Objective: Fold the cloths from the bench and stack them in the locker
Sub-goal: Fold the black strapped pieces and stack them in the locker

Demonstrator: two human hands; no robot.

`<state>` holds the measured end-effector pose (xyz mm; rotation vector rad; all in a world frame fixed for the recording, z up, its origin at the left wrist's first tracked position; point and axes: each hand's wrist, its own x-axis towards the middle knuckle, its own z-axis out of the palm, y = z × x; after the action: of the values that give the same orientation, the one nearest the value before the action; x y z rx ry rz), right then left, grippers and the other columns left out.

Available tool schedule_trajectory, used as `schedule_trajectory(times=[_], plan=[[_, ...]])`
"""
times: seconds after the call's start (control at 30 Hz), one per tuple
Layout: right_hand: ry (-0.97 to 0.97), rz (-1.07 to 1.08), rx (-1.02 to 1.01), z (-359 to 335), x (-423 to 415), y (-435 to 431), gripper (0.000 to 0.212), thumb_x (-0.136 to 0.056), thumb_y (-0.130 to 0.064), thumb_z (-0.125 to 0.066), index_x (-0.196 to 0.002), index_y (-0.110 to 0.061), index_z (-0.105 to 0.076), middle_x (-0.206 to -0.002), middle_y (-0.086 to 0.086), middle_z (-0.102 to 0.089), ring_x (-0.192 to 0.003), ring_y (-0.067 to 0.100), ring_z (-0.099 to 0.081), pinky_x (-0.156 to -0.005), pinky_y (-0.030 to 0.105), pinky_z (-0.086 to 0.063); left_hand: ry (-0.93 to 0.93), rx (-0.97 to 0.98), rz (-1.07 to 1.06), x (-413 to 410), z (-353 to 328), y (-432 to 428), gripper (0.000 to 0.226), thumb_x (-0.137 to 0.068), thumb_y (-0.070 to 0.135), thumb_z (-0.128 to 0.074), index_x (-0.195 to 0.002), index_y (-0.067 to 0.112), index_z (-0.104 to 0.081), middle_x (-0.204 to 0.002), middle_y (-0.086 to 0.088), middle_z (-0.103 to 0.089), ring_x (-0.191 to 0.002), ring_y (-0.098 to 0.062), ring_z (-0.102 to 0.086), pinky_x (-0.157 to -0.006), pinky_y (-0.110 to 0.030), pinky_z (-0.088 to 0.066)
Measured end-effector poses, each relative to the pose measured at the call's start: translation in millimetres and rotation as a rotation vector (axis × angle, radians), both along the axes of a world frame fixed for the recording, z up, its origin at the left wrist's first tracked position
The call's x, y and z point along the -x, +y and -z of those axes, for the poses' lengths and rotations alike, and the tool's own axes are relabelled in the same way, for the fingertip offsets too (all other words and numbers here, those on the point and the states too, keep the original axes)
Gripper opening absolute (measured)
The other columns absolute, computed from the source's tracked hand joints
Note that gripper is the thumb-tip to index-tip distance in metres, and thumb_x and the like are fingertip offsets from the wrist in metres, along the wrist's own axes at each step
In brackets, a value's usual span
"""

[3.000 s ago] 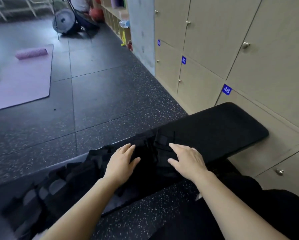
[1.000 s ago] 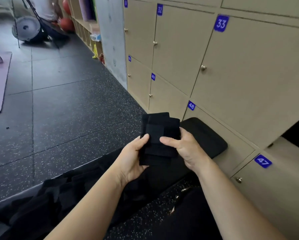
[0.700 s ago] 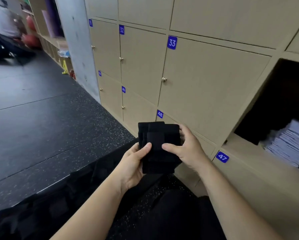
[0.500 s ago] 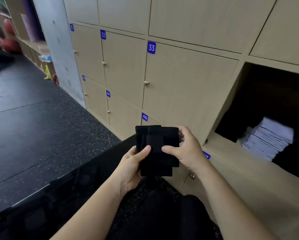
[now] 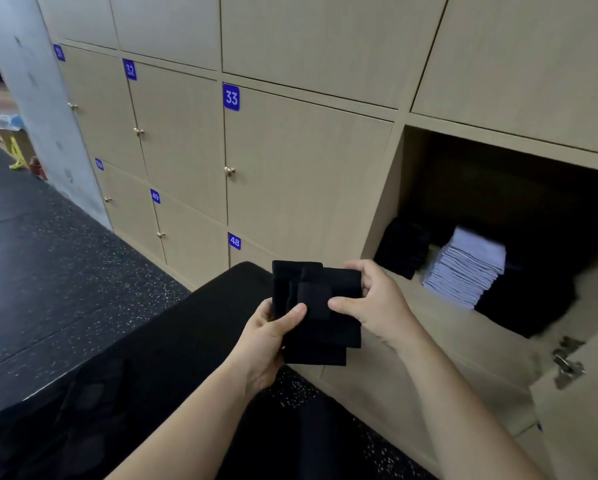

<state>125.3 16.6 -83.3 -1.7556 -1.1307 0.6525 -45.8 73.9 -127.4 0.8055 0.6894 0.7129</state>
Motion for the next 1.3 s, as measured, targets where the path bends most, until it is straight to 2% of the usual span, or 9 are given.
schedule_trajectory(times=[0.2, 0.33, 0.43, 0.57, 0.8, 0.97, 1.17, 1.23, 1.3], plan=[[-0.075, 0.026, 0.144, -0.2, -45.0, -6.6, 0.015, -0.072, -0.017, -0.077, -0.075, -0.017, -0.062, -0.081, 0.011, -0.069, -0.074, 0.022, -0.064, -0.076, 0.052, -0.055, -0.015, 0.017, 0.094, -29.4, 9.4, -2.4, 0.046, -0.080, 0.018, -0.072, -0.122, 0.009, -0.057, -0.114, -0.016, -0.070, -0.104, -0.034, -0.068, -0.084, -0.046, -0.056], [-0.016, 0.102, 0.116, 7.9, -63.1, -20.0, 0.016, -0.075, -0.012, -0.075, -0.077, -0.009, -0.060, -0.078, 0.014, -0.066, -0.072, 0.024, -0.061, -0.076, 0.053, -0.054, -0.011, 0.020, 0.109, -52.2, 13.6, -1.5, 0.034, -0.090, 0.016, -0.066, -0.122, 0.012, -0.058, -0.116, -0.013, -0.070, -0.104, -0.031, -0.069, -0.080, -0.043, -0.057], [0.085, 0.178, 0.077, 18.5, -73.6, -30.9, 0.021, -0.078, -0.008, -0.073, -0.071, -0.010, -0.053, -0.072, 0.011, -0.061, -0.071, 0.024, -0.060, -0.074, 0.050, -0.055, -0.001, 0.034, 0.086, -67.0, 20.8, 0.1, 0.030, -0.092, 0.011, -0.063, -0.121, 0.011, -0.058, -0.115, -0.013, -0.071, -0.103, -0.031, -0.069, -0.086, -0.047, -0.055], [0.223, 0.306, 0.013, 36.7, -89.3, -43.9, 0.022, -0.082, -0.007, -0.072, -0.074, -0.008, -0.052, -0.070, 0.004, -0.062, -0.066, 0.016, -0.060, -0.060, 0.032, -0.051, 0.007, 0.041, 0.054, -86.4, 26.8, 2.2, 0.027, -0.092, 0.005, -0.061, -0.119, 0.010, -0.059, -0.110, -0.013, -0.072, -0.100, -0.031, -0.070, -0.088, -0.049, -0.055], [0.600, 0.755, -0.175, 76.9, -129.9, -29.0, 0.019, -0.086, -0.008, -0.069, -0.076, -0.009, -0.054, -0.078, 0.010, -0.064, -0.061, 0.019, -0.056, -0.050, 0.022, -0.050, 0.073, 0.015, -0.016, -104.0, 44.0, 14.5, 0.026, -0.092, 0.007, -0.062, -0.117, 0.013, -0.059, -0.106, -0.010, -0.074, -0.096, -0.028, -0.072, -0.087, -0.048, -0.056], [0.740, 0.891, -0.213, 103.7, -151.0, 9.3, 0.021, -0.089, 0.002, -0.063, -0.076, -0.008, -0.050, -0.080, 0.014, -0.063, -0.062, 0.024, -0.059, -0.044, 0.017, -0.050, 0.131, 0.039, -0.034, -103.2, 69.2, 24.4, 0.025, -0.092, 0.007, -0.063, -0.116, 0.013, -0.059, -0.107, -0.014, -0.072, -0.096, -0.034, -0.071, -0.085, -0.050, -0.056], [0.728, 0.941, -0.233, 132.4, -177.4, 64.2, 0.015, -0.086, 0.010, -0.062, -0.091, -0.001, -0.054, -0.083, 0.014, -0.059, -0.071, 0.023, -0.059, -0.049, 0.017, -0.055, 0.140, 0.054, -0.023, -110.4, 90.3, 47.3, 0.022, -0.090, 0.006, -0.064, -0.111, 0.012, -0.061, -0.106, -0.016, -0.072, -0.097, -0.037, -0.070, -0.087, -0.054, -0.055], [0.628, 0.927, -0.196, 144.1, -185.2, 78.8, 0.016, -0.085, 0.009, -0.064, -0.098, 0.003, -0.056, -0.086, 0.014, -0.061, -0.076, 0.027, -0.061, -0.052, 0.020, -0.056, 0.146, 0.034, -0.019, -114.3, 93.8, 54.7, 0.022, -0.089, 0.007, -0.065, -0.110, 0.014, -0.063, -0.107, -0.016, -0.071, -0.099, -0.038, -0.069, -0.090, -0.058, -0.052], [0.450, 0.917, -0.100, 158.2, -191.0, 91.5, 0.012, -0.082, 0.003, -0.069, -0.089, 0.001, -0.058, -0.086, 0.014, -0.064, -0.076, 0.029, -0.065, -0.057, 0.026, -0.057, 0.142, 0.028, -0.013, -118.1, 95.9, 61.3, 0.023, -0.088, 0.008, -0.066, -0.110, 0.014, -0.063, -0.109, -0.016, -0.071, -0.101, -0.039, -0.068, -0.092, -0.060, -0.051]])
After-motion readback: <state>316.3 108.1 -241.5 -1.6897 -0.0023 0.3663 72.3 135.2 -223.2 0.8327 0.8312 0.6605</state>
